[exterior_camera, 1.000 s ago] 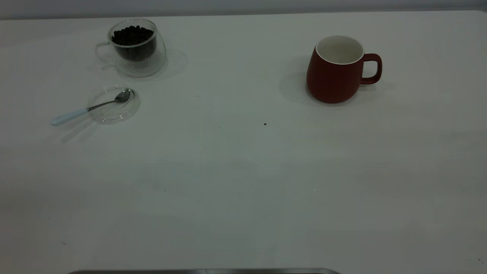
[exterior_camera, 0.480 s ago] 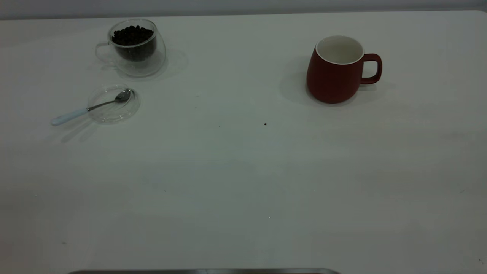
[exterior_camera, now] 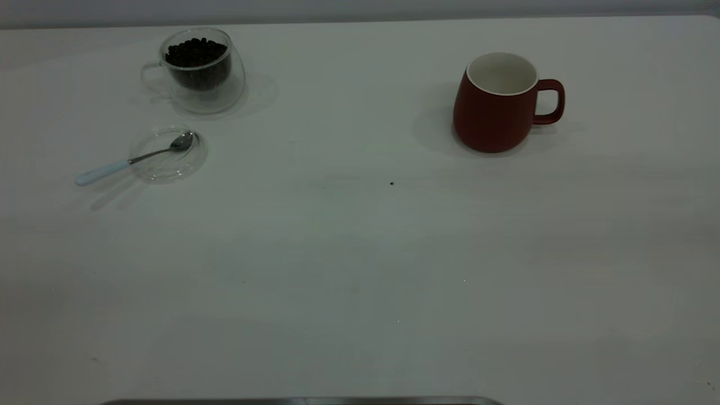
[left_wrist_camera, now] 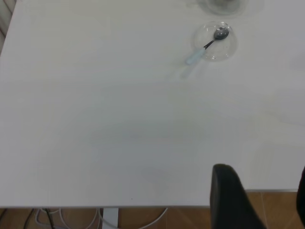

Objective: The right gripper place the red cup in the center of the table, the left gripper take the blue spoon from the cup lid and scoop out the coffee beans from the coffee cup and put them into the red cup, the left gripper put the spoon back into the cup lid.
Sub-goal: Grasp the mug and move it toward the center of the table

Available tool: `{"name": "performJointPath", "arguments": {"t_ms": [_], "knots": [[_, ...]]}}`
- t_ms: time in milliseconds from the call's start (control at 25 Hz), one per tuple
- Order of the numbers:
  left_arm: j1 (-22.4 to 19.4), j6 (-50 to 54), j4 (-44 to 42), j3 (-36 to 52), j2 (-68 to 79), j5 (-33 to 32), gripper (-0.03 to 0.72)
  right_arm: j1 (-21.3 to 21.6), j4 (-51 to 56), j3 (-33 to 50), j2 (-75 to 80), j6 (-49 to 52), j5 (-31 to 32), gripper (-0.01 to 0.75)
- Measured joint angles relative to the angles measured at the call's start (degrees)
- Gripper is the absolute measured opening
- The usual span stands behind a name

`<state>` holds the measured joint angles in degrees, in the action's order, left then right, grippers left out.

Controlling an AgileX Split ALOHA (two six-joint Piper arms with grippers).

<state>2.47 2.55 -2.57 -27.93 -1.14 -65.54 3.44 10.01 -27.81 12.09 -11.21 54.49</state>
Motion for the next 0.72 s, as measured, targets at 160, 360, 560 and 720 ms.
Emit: {"name": "performJointPath", "arguments": {"t_ms": [160,360,560,720], "knots": [[0.0,0.0,0.0,0.0,0.0,0.0,0.408,0.0,11.6,-0.1,15.2,-13.4,-14.3,0.604],[0.0,0.1,0.0,0.0,0.0,0.0,0.408,0.0,30.6,-2.2,37.8,-35.2,-27.6,0.591],[0.0,0.1,0.0,0.0,0.0,0.0,0.408,0.0,50.3,-9.3,60.7,-57.6,-31.2,0.586],[0.0,0.1,0.0,0.0,0.0,0.0,0.408,0.0,65.1,-16.9,78.8,-67.5,-31.8,0.586]]}}
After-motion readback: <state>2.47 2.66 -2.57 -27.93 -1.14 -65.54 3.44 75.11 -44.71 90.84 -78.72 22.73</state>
